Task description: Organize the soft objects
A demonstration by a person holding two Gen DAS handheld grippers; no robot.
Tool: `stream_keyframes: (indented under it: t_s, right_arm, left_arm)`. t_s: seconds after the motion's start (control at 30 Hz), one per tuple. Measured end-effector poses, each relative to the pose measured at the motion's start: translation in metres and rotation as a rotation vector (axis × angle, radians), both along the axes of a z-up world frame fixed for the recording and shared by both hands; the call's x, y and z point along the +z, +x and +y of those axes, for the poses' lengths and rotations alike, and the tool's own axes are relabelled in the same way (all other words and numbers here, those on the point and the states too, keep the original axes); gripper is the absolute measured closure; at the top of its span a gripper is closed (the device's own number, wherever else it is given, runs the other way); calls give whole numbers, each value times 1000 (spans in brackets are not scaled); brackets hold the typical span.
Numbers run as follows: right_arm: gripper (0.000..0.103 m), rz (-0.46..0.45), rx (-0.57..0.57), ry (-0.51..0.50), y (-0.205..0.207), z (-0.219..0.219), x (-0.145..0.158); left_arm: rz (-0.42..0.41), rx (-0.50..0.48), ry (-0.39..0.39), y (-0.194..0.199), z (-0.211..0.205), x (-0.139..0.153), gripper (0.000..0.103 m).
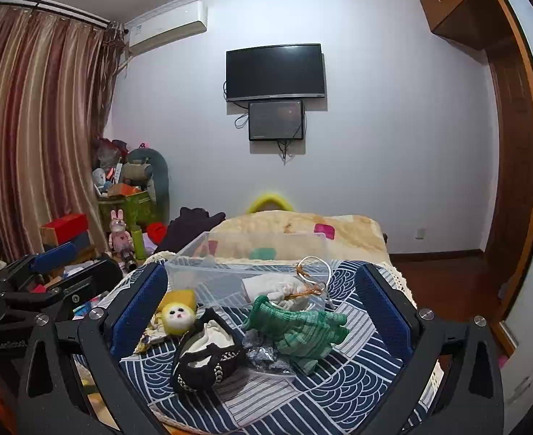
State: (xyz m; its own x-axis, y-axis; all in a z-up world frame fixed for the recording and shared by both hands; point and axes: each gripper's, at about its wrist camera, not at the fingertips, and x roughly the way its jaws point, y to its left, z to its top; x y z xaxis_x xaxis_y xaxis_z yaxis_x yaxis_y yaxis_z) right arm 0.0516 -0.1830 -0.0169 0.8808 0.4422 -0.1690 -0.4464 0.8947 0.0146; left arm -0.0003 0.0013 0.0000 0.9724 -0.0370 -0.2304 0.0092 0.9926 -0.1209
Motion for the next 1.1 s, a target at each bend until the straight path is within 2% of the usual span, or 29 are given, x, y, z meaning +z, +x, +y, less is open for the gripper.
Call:
stream_keyframes:
  t_s: [1.1]
  right_arm:
    - [0,3,7,3,-1,1,0]
  left_arm:
    - [18,-12,-20,4,2,-6,0]
